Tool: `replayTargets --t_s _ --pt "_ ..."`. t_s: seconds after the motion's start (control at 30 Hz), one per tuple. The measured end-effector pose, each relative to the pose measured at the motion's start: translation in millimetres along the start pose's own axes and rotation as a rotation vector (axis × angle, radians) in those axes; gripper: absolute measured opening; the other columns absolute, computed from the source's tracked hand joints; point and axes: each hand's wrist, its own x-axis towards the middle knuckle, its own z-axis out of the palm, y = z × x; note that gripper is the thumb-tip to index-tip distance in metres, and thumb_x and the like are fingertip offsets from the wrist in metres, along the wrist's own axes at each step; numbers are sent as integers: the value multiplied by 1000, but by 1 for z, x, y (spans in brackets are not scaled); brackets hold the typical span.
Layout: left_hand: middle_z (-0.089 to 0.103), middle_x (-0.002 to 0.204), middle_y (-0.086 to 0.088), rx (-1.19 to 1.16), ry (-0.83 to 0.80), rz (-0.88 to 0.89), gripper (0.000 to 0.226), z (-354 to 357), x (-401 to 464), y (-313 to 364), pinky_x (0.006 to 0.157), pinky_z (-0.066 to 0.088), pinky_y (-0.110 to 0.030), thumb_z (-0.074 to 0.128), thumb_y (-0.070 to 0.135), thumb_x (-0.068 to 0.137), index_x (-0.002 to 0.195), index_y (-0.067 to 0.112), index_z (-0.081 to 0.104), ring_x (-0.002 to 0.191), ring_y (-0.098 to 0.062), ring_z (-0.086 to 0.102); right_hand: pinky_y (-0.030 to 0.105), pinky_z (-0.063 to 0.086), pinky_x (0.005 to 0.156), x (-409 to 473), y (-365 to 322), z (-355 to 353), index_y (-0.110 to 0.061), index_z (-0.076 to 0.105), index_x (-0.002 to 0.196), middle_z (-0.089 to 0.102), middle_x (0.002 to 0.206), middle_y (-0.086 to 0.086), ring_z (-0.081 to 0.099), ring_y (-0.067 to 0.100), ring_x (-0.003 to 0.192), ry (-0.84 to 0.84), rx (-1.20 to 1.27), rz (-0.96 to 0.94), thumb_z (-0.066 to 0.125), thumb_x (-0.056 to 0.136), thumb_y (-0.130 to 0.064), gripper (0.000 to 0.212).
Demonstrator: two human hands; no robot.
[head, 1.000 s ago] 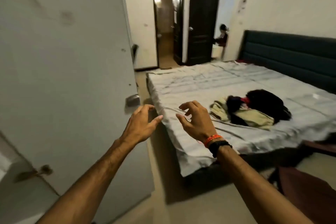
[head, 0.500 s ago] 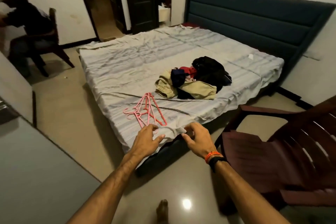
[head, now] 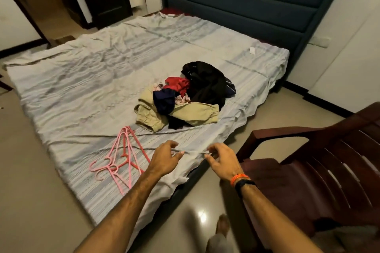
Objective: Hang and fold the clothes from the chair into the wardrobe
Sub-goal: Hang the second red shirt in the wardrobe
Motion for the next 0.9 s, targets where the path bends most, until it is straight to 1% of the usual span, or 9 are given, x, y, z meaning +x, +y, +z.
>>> replayTargets --t_s 0.1,0.17,0.27,0.33,0.4,0.47,0.67,0.83,0.9 --pt "60 133 -5 -14 23 -15 47 1 51 14 87 48 -26 65 35 93 132 12 55 108 -19 63 32 57 85 59 14 -9 -14 62 116 61 112 0 63 10 85 -13 40 3 67 92 -27 27" --pt "60 131 -5 -29 52 -53 45 -1 82 25 86 48 -26 66 33 93 130 10 55 102 -17 62 35 57 85 103 20 -18 -14 63 114 62 111 0 63 12 85 -18 38 -13 67 92 -26 26" --pt "61 127 -3 -41 74 -113 42 -8 118 37 81 43 -21 66 30 93 128 9 57 93 -12 59 36 55 84 157 22 -28 -14 64 112 64 105 -1 63 15 84 -54 78 -32 67 91 -24 24" --pt "63 125 -4 -53 115 -147 41 -13 145 40 83 45 -23 67 29 92 126 9 58 96 -15 61 35 55 84 193 22 -32 -14 64 111 64 102 -2 63 15 84 -96 76 -66 68 90 -22 23" --pt "66 122 -6 -80 154 -188 40 -18 170 42 89 48 -28 69 29 91 124 9 60 103 -21 63 35 55 84 227 22 -33 -14 65 109 64 101 -3 64 15 83 -138 76 -88 68 89 -20 21" --pt "66 122 -5 -79 159 -218 40 -21 196 41 88 47 -27 69 30 91 124 10 61 104 -21 64 36 56 83 260 23 -28 -13 65 106 64 99 -3 64 16 80 -167 76 -96 68 88 -18 19" --pt "65 124 -2 -92 143 -234 41 -34 274 33 80 42 -19 68 29 91 127 11 59 91 -10 59 33 53 83 337 18 -15 -15 66 107 62 100 -2 63 16 79 -229 37 -93 69 88 -22 21" --pt "64 125 -3 -101 92 -220 39 -52 340 27 85 43 -21 67 28 93 127 10 59 95 -10 58 35 53 85 398 6 -9 -19 64 102 60 89 -8 58 12 74 -222 0 -47 70 87 -21 17" --pt "65 124 -5 -72 65 -193 39 -59 366 26 86 43 -22 67 29 93 125 9 59 98 -14 60 35 54 84 424 3 -9 -18 64 104 63 92 -5 59 13 75 -213 -29 -36 70 87 -21 18"
